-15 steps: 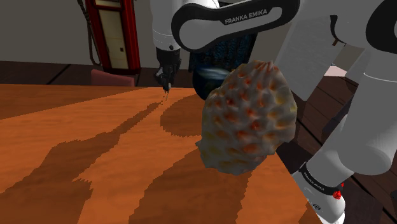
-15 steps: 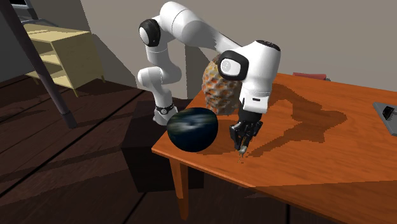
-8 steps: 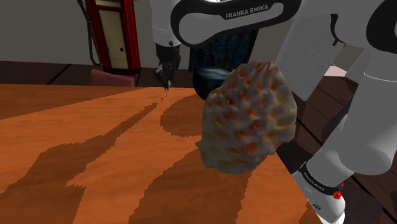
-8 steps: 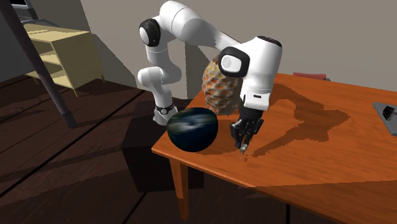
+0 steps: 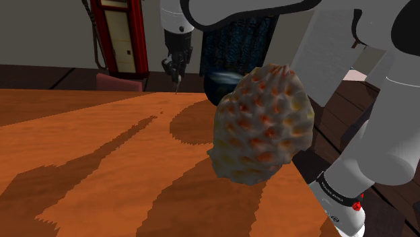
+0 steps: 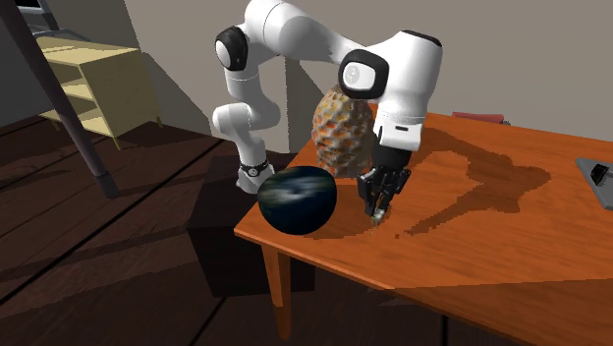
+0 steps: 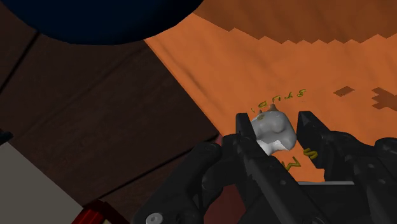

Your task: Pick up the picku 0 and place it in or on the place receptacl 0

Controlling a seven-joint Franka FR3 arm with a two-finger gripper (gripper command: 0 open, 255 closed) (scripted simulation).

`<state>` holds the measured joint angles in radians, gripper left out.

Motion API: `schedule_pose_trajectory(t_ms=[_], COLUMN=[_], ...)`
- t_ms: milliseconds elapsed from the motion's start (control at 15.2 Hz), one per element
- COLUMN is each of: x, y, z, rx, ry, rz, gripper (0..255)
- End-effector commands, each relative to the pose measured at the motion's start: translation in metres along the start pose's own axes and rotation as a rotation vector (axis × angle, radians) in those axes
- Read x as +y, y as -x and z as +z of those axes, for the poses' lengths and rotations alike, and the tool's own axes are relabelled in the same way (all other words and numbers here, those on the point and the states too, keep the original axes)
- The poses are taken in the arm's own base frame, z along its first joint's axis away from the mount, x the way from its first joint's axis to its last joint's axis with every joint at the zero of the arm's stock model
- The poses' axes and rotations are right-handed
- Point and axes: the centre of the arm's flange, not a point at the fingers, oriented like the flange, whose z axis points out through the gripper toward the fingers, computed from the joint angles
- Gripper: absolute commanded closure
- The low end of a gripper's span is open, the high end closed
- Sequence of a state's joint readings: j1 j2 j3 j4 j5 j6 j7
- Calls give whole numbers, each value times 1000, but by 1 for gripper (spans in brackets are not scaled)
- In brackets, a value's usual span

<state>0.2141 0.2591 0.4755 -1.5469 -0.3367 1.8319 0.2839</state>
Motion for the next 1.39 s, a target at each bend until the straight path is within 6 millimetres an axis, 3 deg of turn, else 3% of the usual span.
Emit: schedule_pose_trajectory(t_ms=[0, 1320], x=[2, 22], y=[-1, -12], z=[-11, -114], rx=[0, 0], ry=[0, 0], rz=[0, 0], gripper=[255, 255])
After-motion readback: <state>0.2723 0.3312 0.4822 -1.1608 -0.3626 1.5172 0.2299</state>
